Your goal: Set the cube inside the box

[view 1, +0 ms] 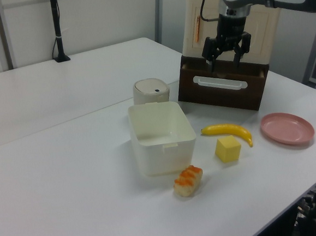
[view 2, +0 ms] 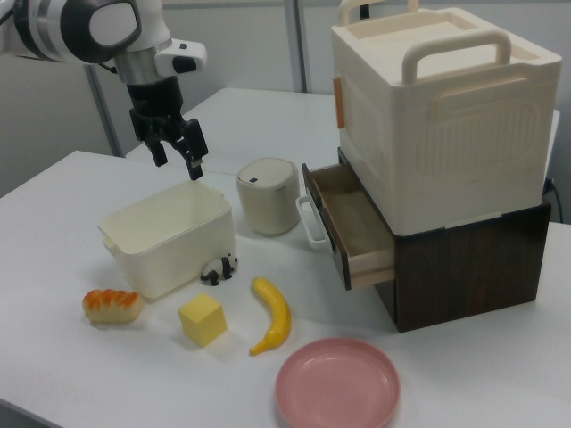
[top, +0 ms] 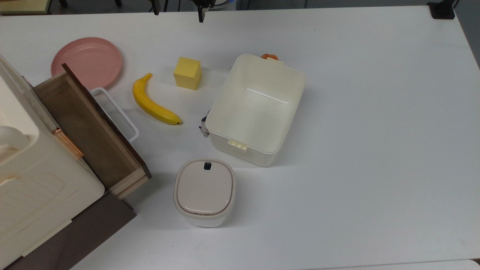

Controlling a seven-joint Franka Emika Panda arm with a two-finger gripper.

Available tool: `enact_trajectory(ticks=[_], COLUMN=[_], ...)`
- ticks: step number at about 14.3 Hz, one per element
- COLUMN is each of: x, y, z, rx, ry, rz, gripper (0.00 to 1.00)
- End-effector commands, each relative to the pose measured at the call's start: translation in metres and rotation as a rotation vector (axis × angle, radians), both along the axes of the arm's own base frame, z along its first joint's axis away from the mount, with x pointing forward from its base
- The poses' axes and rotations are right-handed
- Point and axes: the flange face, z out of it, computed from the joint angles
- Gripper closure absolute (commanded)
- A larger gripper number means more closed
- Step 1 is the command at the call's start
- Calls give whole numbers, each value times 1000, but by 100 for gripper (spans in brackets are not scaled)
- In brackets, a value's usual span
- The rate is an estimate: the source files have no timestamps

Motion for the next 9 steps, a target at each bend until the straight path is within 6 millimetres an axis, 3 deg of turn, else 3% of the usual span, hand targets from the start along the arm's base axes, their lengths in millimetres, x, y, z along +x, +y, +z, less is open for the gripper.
enact_trajectory(ticks=[1, 9], x=[-7, -7], y=[4, 3], z=[5, 3], rx=[20, 20], ry=[-3, 3], rz=[-14, -2], gripper=[0, 0])
